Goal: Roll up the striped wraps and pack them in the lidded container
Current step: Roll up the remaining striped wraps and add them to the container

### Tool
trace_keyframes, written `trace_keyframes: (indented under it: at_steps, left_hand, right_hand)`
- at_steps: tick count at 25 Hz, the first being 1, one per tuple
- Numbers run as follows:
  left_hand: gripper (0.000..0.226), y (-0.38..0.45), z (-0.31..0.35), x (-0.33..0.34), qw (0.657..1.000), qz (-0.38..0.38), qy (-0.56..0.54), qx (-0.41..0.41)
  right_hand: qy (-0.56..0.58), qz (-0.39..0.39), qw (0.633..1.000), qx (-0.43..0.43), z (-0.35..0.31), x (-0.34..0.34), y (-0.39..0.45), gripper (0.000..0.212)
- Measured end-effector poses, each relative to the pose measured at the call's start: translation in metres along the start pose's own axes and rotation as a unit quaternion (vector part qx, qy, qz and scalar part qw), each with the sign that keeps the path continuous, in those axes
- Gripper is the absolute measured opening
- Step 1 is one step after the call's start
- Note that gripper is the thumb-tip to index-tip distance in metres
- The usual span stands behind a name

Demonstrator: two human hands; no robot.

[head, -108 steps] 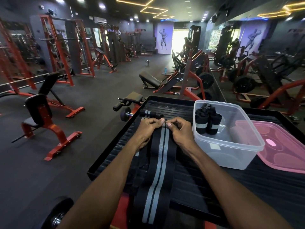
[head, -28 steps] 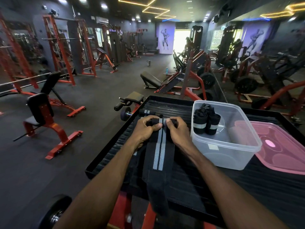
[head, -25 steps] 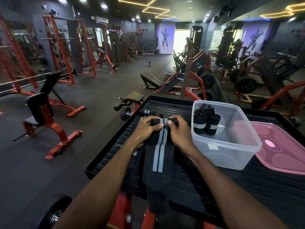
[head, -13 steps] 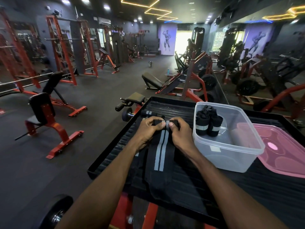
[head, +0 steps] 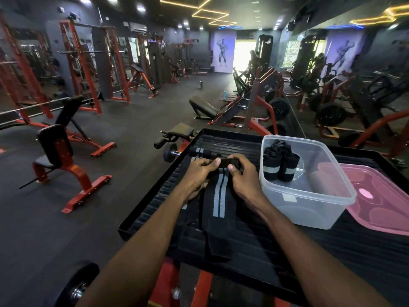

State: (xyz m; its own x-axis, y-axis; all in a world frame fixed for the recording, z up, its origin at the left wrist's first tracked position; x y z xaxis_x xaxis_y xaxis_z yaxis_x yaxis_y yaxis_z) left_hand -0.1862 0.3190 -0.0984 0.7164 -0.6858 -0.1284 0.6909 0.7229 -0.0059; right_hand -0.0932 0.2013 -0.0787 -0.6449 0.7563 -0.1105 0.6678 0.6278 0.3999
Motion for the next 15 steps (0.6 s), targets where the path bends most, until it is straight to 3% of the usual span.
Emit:
trace_keyframes:
  at_steps: [1, 4, 7, 12, 15]
  left_hand:
    - [0.048, 0.0003, -0.0003, -0.0009, 1.0, 0.004, 0.011, -0.002]
    - [0.009, 0.0015, -0.0005, -0.0057, 0.998, 0.043, 0.04, 0.029]
    - [0.02, 0.0027, 0.0006, -0.007, 0.997, 0.038, 0.035, 0.048]
    - [0.022, 0.0019, -0.003, 0.0005, 0.997, -0.007, -0.071, -0.013]
    - [0.02, 0.0039, -0.0043, -0.0042, 1.0, 0.027, 0.008, 0.01]
  right_hand:
    - [0.008, -0.002, 1.0, -0.001, -0.0011, 0.0001, -0.0003, 0.022]
    - [0.028, 0.008, 0.999, 0.046, 0.0003, 0.0013, -0.0002, 0.024]
    - [0.026, 0.016, 0.998, 0.062, 0.0027, 0.0002, 0.0005, 0.019]
    - [0.029, 0.014, 0.999, 0.03, 0.0021, 0.0002, -0.001, 0.023]
    - [0.039, 0.007, 0.998, 0.039, 0.0016, 0.0017, -0.0015, 0.025]
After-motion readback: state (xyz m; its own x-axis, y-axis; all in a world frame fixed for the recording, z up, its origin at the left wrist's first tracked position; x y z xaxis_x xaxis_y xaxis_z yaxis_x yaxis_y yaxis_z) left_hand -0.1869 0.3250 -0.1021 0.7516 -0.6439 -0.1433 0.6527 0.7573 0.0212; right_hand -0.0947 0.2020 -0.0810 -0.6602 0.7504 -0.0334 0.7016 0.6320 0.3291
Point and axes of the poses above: each hand's wrist, its own y-axis towards the middle knuckle, its own x-axis out of the palm, z = x × y, the point moved 3 cm from there along y, towards the middle knuckle, and after that the axes turned 13 degrees about y, right-handed, at the moved point
